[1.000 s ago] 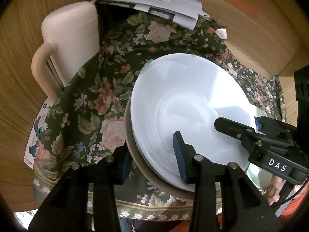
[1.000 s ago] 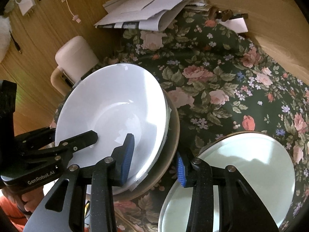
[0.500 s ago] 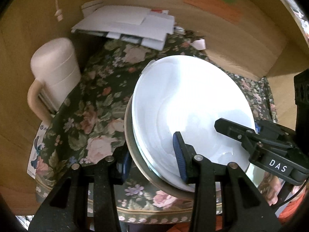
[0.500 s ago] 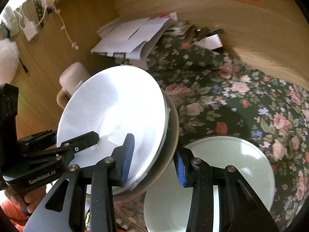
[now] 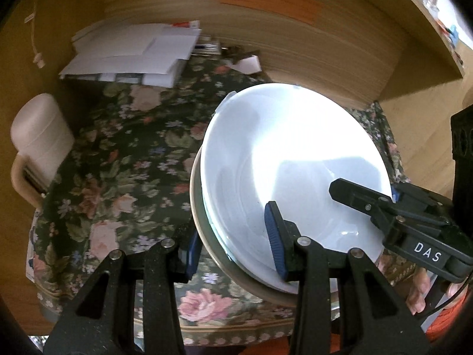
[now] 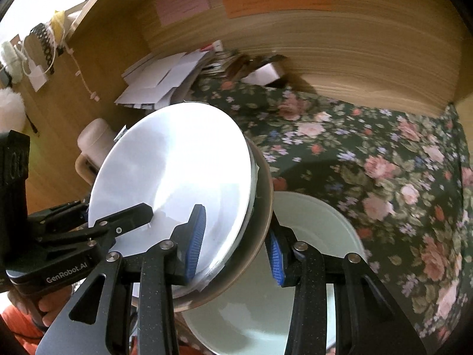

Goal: Organize plates and bowls

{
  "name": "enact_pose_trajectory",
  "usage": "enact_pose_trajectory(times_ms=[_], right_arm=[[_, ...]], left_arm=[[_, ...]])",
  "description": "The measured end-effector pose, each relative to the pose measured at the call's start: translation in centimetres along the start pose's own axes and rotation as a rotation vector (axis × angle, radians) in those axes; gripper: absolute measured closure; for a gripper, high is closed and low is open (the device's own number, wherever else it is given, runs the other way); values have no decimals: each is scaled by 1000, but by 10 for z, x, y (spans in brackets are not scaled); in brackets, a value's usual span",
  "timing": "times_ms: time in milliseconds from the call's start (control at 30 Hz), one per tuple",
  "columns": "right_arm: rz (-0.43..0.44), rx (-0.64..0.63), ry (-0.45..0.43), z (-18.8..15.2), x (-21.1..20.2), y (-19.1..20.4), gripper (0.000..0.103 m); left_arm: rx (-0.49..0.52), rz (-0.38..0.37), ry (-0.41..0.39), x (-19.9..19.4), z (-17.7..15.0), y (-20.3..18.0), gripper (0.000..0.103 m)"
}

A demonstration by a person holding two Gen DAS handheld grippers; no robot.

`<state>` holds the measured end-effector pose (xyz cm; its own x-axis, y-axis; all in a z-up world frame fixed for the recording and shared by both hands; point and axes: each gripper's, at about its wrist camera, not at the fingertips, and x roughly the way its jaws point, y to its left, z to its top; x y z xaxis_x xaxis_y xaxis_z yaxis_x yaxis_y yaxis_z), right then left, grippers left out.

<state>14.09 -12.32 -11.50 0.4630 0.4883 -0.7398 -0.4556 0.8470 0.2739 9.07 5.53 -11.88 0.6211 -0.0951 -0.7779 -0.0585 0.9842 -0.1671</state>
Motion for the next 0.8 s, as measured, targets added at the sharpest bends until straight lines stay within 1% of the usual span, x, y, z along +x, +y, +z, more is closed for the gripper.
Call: enact_pose_trajectory(times_ms=[400,567,800], right_arm=[[-33,64,-9,-20,-20,-37,67],[-32,88,2,-30,-20,-48,67],[-26,116,21,-38,-14,-57,67]], left_arm=[[60,-37,33,15,-5,-48,63],[77,-40,54,20,-10,-58,63],[85,-35,84,27,-13,-64,63]])
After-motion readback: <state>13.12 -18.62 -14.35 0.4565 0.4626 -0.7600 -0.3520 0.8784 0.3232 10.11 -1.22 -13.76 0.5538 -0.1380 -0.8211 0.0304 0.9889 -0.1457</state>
